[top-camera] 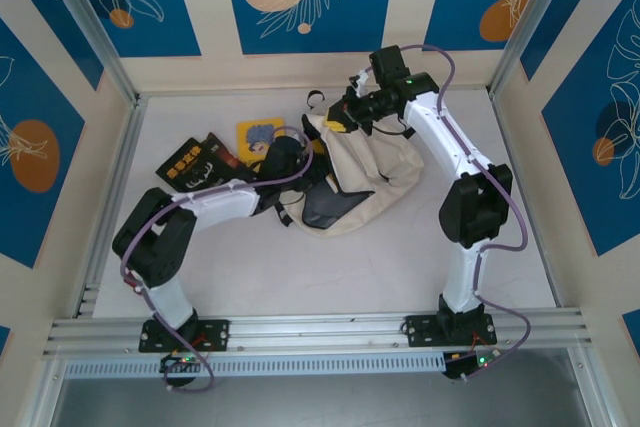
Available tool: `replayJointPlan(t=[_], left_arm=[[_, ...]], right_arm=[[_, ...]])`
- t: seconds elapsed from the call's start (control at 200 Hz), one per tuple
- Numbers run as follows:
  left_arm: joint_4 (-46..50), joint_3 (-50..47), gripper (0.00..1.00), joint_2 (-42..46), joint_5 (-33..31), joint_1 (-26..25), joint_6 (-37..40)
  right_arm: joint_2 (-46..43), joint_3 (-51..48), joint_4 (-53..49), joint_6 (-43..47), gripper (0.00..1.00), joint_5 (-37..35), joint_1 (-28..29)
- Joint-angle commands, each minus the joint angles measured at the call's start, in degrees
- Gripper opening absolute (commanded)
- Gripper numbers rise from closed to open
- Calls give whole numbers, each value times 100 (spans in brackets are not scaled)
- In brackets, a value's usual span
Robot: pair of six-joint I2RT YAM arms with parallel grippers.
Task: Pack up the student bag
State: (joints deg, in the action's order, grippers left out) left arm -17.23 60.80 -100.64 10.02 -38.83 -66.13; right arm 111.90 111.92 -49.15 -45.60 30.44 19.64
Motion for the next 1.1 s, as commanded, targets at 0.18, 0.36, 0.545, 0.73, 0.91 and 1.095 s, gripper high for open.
replayJointPlan(t=[0.18, 0.36, 0.545, 0.73, 0.91, 1.095], left_arm=[[-720, 738, 0, -528, -559, -174, -76], [-685, 964, 0, -873, -708, -196, -98], [-715, 1216, 6, -1279, -666, -210, -216], [-526, 1284, 36, -1401, -586, -195, -293], [208, 1155, 62, -1003, -658, -173, -156], [1195, 910, 71, -347, -639, -116, -278]], right_arm=[[-447, -312, 353, -199, 0, 524, -80], [-519, -532, 467, -273, 0, 531, -120], [-521, -674, 528, -315, 0, 515, -155], [-520, -772, 476, -284, 0, 390, -222], [-518, -854, 412, -247, 0, 163, -333], [-480, -948, 419, -246, 0, -23, -407]])
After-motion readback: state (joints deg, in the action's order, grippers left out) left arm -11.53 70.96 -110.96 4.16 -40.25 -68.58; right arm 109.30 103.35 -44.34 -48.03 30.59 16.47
